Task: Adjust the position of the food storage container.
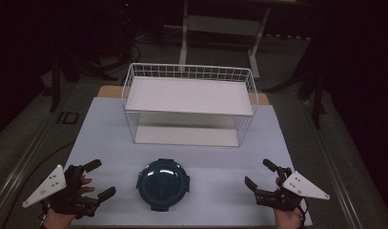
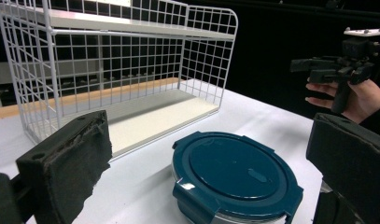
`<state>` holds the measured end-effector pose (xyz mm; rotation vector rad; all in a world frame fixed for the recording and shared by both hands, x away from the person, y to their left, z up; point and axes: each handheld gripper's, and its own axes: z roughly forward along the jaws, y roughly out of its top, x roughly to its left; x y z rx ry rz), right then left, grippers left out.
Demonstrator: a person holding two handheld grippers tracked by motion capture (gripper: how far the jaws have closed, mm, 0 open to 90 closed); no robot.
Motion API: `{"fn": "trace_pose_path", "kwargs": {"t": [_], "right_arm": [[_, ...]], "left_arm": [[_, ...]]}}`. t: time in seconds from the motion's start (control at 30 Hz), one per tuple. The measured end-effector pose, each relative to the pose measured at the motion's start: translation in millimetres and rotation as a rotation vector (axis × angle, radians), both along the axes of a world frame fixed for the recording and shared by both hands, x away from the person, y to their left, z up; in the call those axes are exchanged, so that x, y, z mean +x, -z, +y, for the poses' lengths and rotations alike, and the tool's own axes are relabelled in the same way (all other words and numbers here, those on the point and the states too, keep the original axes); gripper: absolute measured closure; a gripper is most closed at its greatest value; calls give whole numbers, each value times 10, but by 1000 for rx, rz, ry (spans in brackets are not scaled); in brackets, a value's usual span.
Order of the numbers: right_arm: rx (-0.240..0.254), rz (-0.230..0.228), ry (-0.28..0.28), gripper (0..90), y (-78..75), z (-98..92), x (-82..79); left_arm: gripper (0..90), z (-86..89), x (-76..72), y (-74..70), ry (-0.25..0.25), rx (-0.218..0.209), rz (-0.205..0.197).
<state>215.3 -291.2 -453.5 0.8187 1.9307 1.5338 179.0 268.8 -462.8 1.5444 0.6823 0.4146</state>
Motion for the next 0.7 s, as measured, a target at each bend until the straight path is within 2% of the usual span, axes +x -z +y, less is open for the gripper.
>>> {"fn": "trace_pose_path", "kwargs": {"t": [0.3,0.37,0.43,0.47,0.5,0.57,0.6,0.63,0.7], "right_arm": [[4,-9,-4,136,-34,8,-16],[3,-10,-12,136,-47,20,-26],[2,-11,-13,136,-51,25,-30],[4,-13,-19,136,-56,30,-33],[5,-15,-19,136,-59,31,-34],[8,-17,-19,136,-61,31,-35],[14,-15,-19,136,-63,29,-32],[15,-14,-21,136,-62,28,-30],[16,-13,-19,136,-60,27,-30]], "left_arm": [[3,13,58,-69,23,42,-22],[3,21,93,-86,39,69,-1],[18,24,104,-90,43,69,10],[21,30,135,-92,68,62,52],[21,30,152,-91,78,69,74],[21,30,152,-91,78,69,74],[22,28,190,-74,111,117,98],[22,25,218,-65,127,118,127],[60,9,266,-44,125,155,150]]}}
